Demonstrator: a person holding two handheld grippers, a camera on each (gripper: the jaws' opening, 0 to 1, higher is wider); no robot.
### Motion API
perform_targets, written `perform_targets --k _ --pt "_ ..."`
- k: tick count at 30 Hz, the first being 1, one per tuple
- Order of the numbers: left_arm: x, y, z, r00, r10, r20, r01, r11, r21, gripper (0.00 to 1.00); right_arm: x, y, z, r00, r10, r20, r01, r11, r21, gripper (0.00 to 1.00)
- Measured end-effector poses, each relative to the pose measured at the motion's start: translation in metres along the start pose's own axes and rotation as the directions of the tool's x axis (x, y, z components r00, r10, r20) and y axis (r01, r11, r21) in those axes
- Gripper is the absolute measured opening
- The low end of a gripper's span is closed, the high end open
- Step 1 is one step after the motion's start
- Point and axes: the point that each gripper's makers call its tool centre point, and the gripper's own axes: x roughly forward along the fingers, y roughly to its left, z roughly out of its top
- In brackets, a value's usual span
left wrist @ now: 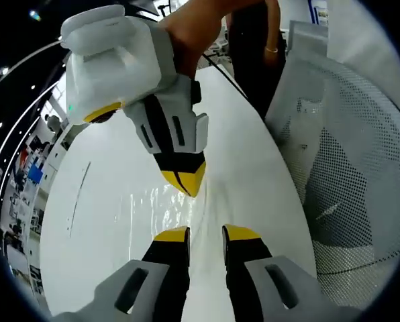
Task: Open the resealable bag by pulling the two sides of the seal apart until the entire bag opening is separated and visibly accessible.
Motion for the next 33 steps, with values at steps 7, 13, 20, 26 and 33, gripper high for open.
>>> perform_targets --k 7,13,20,26,33 --pt "0.021 -0.01 0.007 0.997 -0.041 -0.061 0.047 0.994 0.103 0.16 -0.007 0.0 0.013 0.999 0.002 0.036 -0.003 1.0 0.028 0.0" --pt "0.03 -0.01 0.003 0.993 -0.046 -0.109 0.06 0.991 0.123 0.09 -0.013 -0.002 0.018 0.998 -0.007 0.067 0.004 0.999 0.037 0.0" --pt "0.032 -0.013 0.001 0.992 -0.054 -0.116 0.067 0.992 0.109 0.05 -0.02 -0.006 0.022 0.996 -0.029 0.088 0.026 0.999 0.043 0.0" --pt "0.032 -0.015 0.001 0.991 -0.063 -0.118 0.075 0.993 0.095 0.03 -0.025 -0.009 0.025 0.993 -0.051 0.107 0.047 0.998 0.042 0.0" --pt "0.033 -0.019 0.0 0.989 -0.085 -0.12 0.097 0.991 0.097 0.01 -0.031 -0.013 0.029 0.988 -0.084 0.133 0.08 0.996 0.036 0.0"
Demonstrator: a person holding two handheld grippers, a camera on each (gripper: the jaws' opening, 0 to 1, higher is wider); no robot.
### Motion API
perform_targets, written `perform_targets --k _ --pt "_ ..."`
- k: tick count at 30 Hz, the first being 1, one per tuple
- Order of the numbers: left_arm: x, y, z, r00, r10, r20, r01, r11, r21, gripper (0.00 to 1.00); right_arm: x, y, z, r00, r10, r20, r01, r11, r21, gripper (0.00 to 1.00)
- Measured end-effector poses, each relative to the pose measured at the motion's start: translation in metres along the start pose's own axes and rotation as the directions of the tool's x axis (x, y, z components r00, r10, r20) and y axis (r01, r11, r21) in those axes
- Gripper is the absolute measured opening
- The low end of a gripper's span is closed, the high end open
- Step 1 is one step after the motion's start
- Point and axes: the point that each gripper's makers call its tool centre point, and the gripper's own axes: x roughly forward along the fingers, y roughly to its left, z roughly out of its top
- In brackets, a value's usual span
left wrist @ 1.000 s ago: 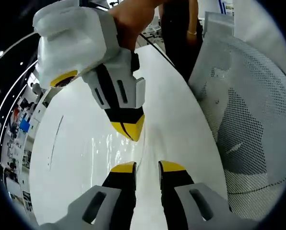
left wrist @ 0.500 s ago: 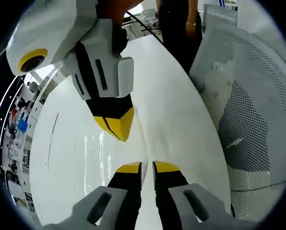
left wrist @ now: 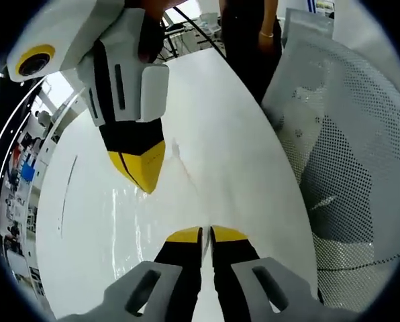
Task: Open the resealable bag by pulling the two sides of the seal apart until the entire bag opening is separated and visibly accessible.
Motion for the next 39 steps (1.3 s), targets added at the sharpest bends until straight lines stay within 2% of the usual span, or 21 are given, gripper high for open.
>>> perform_targets --k 11,15,23,31,39 --pt "-0.002 0.002 0.001 1.0 0.0 0.0 0.0 1.0 0.029 0.0 -0.016 -0.017 0.016 0.991 -0.111 0.079 0.113 0.993 -0.019 0.0" --pt "-0.004 0.009 0.002 1.0 0.019 -0.001 -0.019 1.0 0.02 0.0 -0.027 -0.022 0.028 0.976 -0.17 0.137 0.175 0.984 -0.028 0.0" --pt "-0.01 0.021 0.009 0.998 0.061 0.014 -0.061 0.998 0.024 0.0 -0.046 -0.031 0.038 0.944 -0.263 0.2 0.266 0.964 0.01 0.0" --pt "-0.009 0.025 0.01 0.997 0.072 0.011 -0.072 0.997 0.022 0.0 -0.054 -0.034 0.036 0.924 -0.311 0.22 0.307 0.95 0.053 0.0" --pt "-0.009 0.027 0.009 0.997 0.076 0.006 -0.077 0.997 0.009 0.0 -0.055 -0.033 0.035 0.921 -0.321 0.223 0.315 0.947 0.063 0.0"
